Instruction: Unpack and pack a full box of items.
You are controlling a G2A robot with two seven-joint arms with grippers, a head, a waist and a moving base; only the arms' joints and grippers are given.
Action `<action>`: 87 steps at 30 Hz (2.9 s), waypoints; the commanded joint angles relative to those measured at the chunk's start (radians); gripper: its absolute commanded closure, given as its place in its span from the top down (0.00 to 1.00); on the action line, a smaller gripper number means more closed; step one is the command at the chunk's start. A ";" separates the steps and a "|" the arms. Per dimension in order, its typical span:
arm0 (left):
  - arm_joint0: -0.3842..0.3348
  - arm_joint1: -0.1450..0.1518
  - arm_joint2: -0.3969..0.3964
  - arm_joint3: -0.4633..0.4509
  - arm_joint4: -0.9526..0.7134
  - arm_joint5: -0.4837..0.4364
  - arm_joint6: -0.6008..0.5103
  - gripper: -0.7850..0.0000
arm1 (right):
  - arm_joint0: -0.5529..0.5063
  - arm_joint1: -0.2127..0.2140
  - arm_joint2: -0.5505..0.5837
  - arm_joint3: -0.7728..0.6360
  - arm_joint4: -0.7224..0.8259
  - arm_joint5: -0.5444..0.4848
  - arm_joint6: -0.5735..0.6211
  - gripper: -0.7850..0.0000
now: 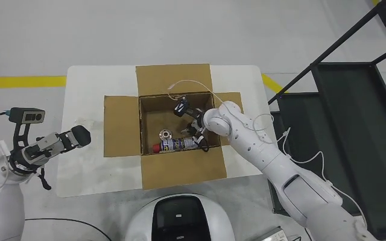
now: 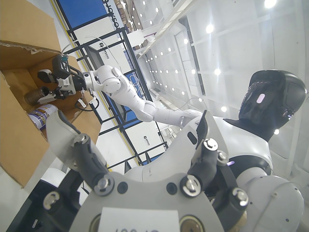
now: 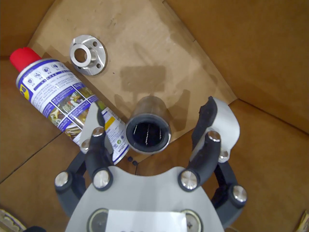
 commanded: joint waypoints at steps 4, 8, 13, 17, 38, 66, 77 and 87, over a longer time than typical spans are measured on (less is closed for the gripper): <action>0.000 0.000 0.000 0.000 0.000 0.000 0.000 1.00 | 0.006 -0.006 -0.013 0.003 -0.014 0.004 0.041 1.00; 0.000 0.000 0.000 0.000 0.000 0.000 0.000 1.00 | 0.014 -0.012 -0.019 0.021 -0.009 0.006 0.057 0.77; 0.000 0.000 0.000 0.000 0.000 0.000 0.000 1.00 | 0.028 -0.025 -0.027 0.059 0.020 0.009 0.078 0.00; 0.000 0.000 0.000 0.000 0.000 0.000 0.000 1.00 | 0.039 -0.034 -0.035 0.084 0.027 0.010 0.076 0.00; 0.000 0.000 0.000 0.000 0.000 0.000 0.000 1.00 | -0.181 0.073 0.250 -0.453 0.011 -0.024 0.285 0.00; 0.000 0.000 0.000 0.000 0.000 0.000 0.000 1.00 | -0.432 0.139 0.529 -0.809 0.067 -0.084 0.239 0.00; 0.000 0.000 0.000 0.000 0.000 0.000 0.000 1.00 | -0.525 0.192 0.904 -0.760 0.146 -0.186 0.229 0.00; 0.000 0.000 0.000 0.000 0.000 0.000 0.000 1.00 | -0.443 0.204 0.872 -0.404 -0.022 -0.114 0.124 0.00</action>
